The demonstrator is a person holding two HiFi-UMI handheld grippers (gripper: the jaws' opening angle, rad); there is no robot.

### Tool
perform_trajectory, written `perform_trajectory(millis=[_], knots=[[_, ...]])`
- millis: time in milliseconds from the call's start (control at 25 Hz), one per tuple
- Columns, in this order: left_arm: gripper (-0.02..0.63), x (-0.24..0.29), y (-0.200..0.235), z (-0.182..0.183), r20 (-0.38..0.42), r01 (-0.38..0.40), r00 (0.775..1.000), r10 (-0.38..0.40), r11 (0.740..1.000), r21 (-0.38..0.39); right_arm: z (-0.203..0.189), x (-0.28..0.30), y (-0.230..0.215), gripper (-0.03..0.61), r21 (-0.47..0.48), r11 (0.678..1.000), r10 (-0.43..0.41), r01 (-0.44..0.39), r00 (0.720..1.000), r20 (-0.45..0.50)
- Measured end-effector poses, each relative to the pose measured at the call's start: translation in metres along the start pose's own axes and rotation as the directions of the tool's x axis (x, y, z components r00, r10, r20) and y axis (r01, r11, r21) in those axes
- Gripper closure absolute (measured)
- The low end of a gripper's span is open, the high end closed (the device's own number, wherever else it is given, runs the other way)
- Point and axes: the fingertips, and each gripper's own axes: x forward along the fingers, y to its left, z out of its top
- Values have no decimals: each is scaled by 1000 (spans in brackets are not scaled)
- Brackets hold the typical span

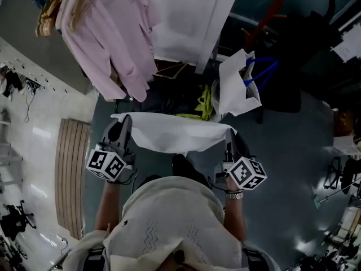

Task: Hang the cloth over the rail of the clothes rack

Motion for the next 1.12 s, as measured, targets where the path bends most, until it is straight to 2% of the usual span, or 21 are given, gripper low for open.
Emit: perform_trajectory(millis=[160,320,560,680,760,880,1120], knots=[[589,61,-6,31,45,2,999,-7,995,104,67,45,-7,557,-79,996,47,-44,998,42],[589,101,-10,49,51,19,998,-30,979,204,112,71,-7,557,-119,991,68,-58,994,86],[589,141,0,97,115,21,992,-53,964,264,161,102,14,557,-186,978,120,-94,984,134],[589,163,7,133,158,24,985,-70,961,275,190,110,34,557,-220,968,158,-117,971,181],[589,179,8,163,160,36,983,-89,950,310,217,114,51,557,-257,958,183,-124,959,219],[589,197,-1,216,165,61,976,-140,911,408,267,116,82,557,-311,944,200,-109,940,277],[588,214,-25,323,219,70,942,-253,788,612,356,109,147,557,-446,892,266,-67,878,398]])
